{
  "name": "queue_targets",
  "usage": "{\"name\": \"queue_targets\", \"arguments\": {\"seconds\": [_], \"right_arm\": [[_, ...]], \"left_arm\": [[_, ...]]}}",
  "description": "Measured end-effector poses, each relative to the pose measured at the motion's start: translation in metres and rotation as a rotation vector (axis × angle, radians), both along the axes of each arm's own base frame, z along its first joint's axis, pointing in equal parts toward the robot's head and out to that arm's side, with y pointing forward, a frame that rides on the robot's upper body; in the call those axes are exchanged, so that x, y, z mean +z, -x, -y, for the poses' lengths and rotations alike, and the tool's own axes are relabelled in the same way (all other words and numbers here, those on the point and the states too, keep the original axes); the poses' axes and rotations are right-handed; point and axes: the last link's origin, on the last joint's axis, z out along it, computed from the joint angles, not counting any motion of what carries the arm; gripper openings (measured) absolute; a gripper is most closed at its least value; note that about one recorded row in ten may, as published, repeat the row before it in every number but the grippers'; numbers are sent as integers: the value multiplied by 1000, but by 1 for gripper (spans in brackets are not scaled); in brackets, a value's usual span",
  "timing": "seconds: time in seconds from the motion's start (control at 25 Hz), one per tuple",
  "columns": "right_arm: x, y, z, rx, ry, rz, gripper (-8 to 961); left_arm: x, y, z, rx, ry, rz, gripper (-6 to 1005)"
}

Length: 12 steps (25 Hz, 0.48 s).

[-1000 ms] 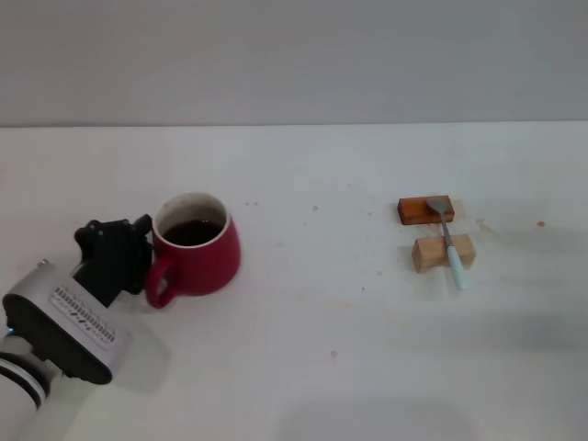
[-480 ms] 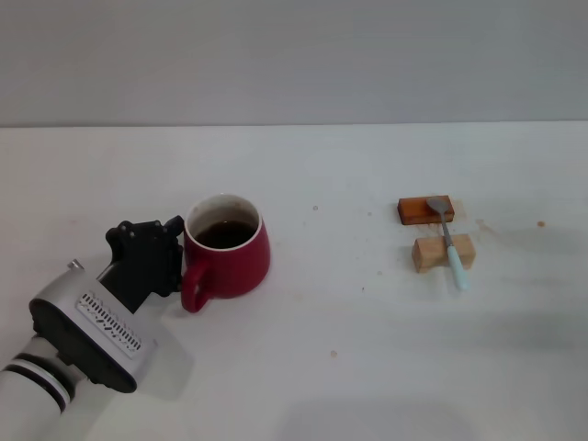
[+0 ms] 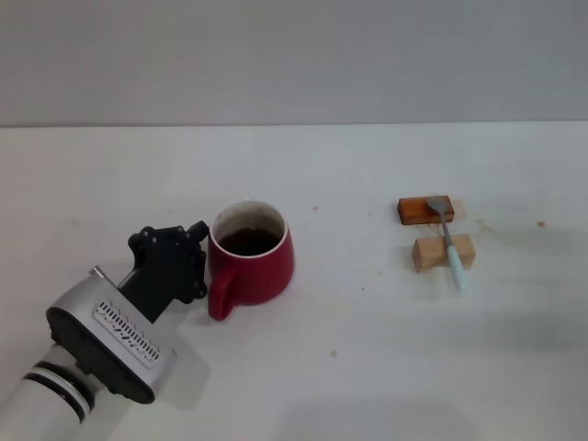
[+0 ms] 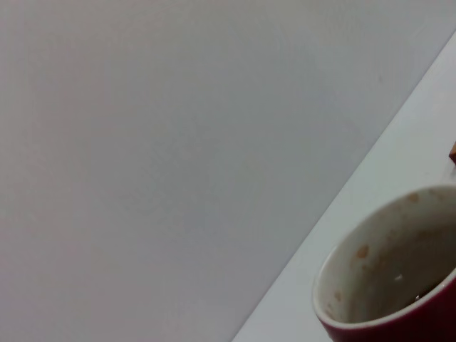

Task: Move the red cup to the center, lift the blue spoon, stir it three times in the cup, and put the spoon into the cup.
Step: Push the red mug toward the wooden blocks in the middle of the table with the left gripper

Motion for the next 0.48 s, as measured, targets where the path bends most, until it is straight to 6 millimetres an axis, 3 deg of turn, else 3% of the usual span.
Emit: {"name": "queue_targets", "arguments": {"seconds": [0.48], "right_arm": [[0, 3, -3, 7, 1, -1, 752]], "left_arm": [[-7, 2, 12, 31, 19, 23, 5]]}}
